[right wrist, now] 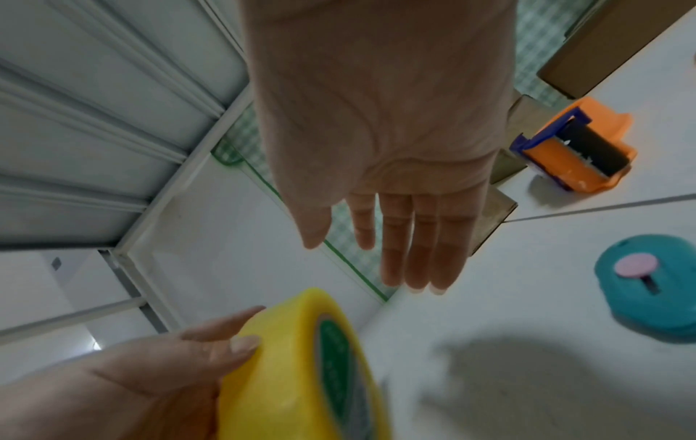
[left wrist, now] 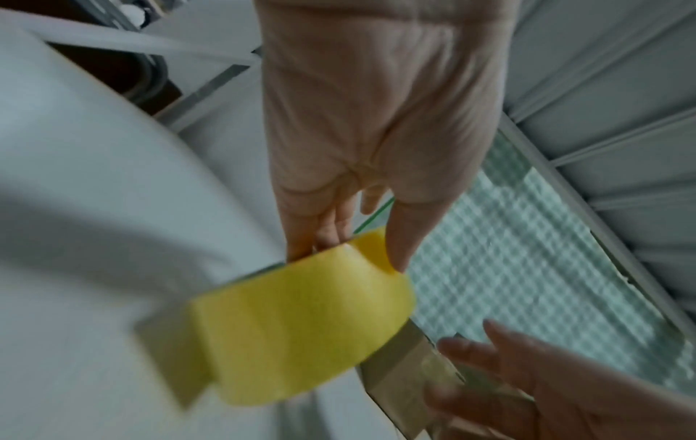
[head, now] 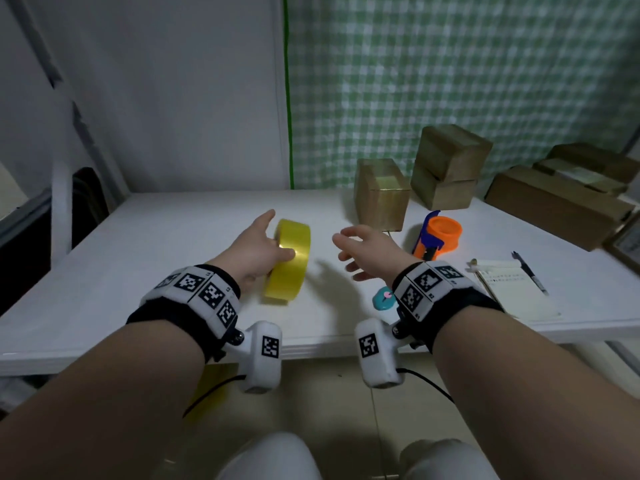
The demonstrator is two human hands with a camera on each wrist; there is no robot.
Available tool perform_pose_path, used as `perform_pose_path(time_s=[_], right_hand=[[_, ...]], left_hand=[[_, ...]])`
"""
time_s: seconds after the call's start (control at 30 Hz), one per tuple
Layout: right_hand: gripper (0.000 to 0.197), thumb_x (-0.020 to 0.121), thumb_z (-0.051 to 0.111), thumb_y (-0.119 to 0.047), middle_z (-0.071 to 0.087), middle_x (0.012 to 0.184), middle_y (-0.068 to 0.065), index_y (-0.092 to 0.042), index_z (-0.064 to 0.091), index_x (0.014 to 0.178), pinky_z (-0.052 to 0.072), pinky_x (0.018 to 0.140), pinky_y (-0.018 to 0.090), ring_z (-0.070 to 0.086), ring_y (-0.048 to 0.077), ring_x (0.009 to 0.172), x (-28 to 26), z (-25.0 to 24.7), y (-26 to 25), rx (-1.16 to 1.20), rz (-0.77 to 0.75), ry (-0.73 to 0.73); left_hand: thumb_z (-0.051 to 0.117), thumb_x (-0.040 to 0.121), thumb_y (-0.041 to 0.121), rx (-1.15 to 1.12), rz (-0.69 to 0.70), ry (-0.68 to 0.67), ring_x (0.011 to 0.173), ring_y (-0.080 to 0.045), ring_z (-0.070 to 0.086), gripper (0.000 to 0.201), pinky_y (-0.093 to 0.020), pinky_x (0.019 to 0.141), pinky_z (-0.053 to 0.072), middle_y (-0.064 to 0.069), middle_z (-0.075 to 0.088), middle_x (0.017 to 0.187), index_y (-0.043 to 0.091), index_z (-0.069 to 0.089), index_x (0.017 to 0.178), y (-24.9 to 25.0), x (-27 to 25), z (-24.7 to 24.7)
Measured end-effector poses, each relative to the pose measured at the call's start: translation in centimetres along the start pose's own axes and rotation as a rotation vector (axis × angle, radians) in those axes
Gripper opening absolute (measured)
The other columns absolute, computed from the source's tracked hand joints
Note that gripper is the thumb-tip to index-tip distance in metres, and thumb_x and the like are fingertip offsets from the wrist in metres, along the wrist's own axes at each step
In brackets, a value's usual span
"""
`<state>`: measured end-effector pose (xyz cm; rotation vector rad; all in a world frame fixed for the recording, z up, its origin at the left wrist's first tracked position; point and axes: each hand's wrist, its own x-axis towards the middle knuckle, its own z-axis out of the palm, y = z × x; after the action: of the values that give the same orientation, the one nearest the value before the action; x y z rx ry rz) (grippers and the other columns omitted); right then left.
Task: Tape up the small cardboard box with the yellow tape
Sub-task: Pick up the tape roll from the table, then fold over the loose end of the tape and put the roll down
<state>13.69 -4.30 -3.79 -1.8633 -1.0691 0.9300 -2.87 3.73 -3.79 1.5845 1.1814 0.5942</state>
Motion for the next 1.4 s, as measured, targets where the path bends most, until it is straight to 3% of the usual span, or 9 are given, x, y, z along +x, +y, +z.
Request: perform_pose_path(time_s=[0.1, 0.37, 0.5, 0.7, 0.83, 0.97, 1.1, 1.23, 1.4], right_hand=[[0.054, 0.092, 0.054, -0.036, 0.064, 0.114, 0.011, -0.023, 0.038, 0.142, 0.055, 0.085, 0.038, 0.062, 0.024, 0.092, -1.0, -0.4, -0.3, 0.069, -0.012, -0.019], [0.062, 0.09, 0.061, -0.014, 0.062, 0.122, 0.015, -0.023, 0.034, 0.145, 0.057, 0.086, 0.038, 0.065, 0.029, 0.1, -2.1, -1.9, 1.2, 0.107, 0.029, -0.13], [0.06, 0.091, 0.06, -0.016, 0.06, 0.127, 0.014, -0.023, 0.035, 0.145, 0.055, 0.083, 0.035, 0.061, 0.025, 0.098, -2.2, -1.7, 1.1, 0.072, 0.012, -0.202], [0.054, 0.095, 0.054, -0.02, 0.055, 0.13, 0.012, -0.028, 0.035, 0.144, 0.054, 0.079, 0.032, 0.059, 0.024, 0.098, -2.0, -0.6, 0.9, 0.042, -0.035, -0.196], [0.045, 0.096, 0.051, -0.021, 0.057, 0.115, 0.008, -0.03, 0.043, 0.139, 0.053, 0.073, 0.029, 0.057, 0.021, 0.091, -2.0, -0.1, 0.8, 0.009, -0.087, -0.149], [0.041, 0.095, 0.052, -0.021, 0.054, 0.112, 0.005, -0.029, 0.05, 0.135, 0.053, 0.069, 0.029, 0.055, 0.019, 0.085, -1.9, -0.1, 0.7, -0.022, -0.121, -0.095], [0.036, 0.091, 0.059, -0.02, 0.05, 0.11, 0.001, -0.023, 0.06, 0.126, 0.054, 0.082, 0.036, 0.054, 0.016, 0.088, -1.4, -0.2, 0.6, -0.056, -0.181, -0.008], [0.02, 0.087, 0.064, -0.021, 0.058, 0.084, -0.012, -0.014, 0.073, 0.104, 0.052, 0.093, 0.04, 0.054, 0.011, 0.088, -0.7, -0.2, 0.5, -0.109, -0.262, 0.107], [0.009, 0.086, 0.066, -0.018, 0.053, 0.066, -0.015, -0.011, 0.072, 0.086, 0.042, 0.06, 0.021, 0.05, 0.005, 0.062, 0.1, 0.0, 0.3, -0.214, -0.332, 0.181]], left_hand=[[0.058, 0.086, -0.01, -0.2, -0.018, -0.134, 0.078, -0.022, 0.062, 0.089, -0.036, 0.079, 0.052, -0.011, 0.064, 0.093, 0.028, 0.011, 0.152, 0.2, -1.5, 1.8], [0.059, 0.083, -0.011, -0.239, -0.084, -0.314, 0.113, -0.032, 0.057, 0.097, -0.047, 0.097, 0.047, -0.016, 0.052, 0.14, 0.031, 0.006, 0.152, 0.2, -2.6, 5.0], [0.07, 0.081, 0.011, -0.143, -0.077, -0.225, 0.106, -0.028, 0.061, 0.089, -0.037, 0.079, 0.055, -0.01, 0.056, 0.128, 0.032, 0.017, 0.15, 0.0, -2.2, 4.8], [0.075, 0.074, 0.04, 0.207, 0.105, -0.076, 0.131, -0.025, 0.039, 0.071, -0.042, 0.107, 0.04, -0.004, 0.03, 0.144, 0.038, 0.043, 0.137, -1.0, -1.7, 3.3], [0.069, 0.081, 0.039, 0.347, 0.285, -0.006, 0.136, -0.017, 0.035, 0.06, -0.028, 0.109, 0.029, 0.001, 0.034, 0.148, 0.029, 0.049, 0.137, -1.1, -2.2, 3.4], [0.061, 0.088, 0.035, 0.433, 0.375, 0.064, 0.136, -0.015, 0.038, 0.047, -0.027, 0.11, 0.028, 0.001, 0.044, 0.146, 0.023, 0.055, 0.133, -0.8, -2.1, 3.6], [0.056, 0.092, 0.028, 0.473, 0.433, 0.127, 0.125, -0.016, 0.051, 0.033, -0.023, 0.102, 0.033, -0.002, 0.061, 0.131, 0.016, 0.066, 0.121, -0.2, -1.7, 3.7], [0.061, 0.089, 0.023, 0.401, 0.433, 0.146, 0.116, -0.016, 0.058, 0.025, -0.019, 0.09, 0.035, -0.002, 0.069, 0.119, 0.014, 0.072, 0.11, 0.2, -1.7, 3.5], [0.065, 0.086, 0.02, 0.393, 0.461, 0.181, 0.099, -0.018, 0.062, 0.019, -0.021, 0.083, 0.04, -0.006, 0.073, 0.104, 0.009, 0.075, 0.097, 0.3, -1.6, 3.2]])
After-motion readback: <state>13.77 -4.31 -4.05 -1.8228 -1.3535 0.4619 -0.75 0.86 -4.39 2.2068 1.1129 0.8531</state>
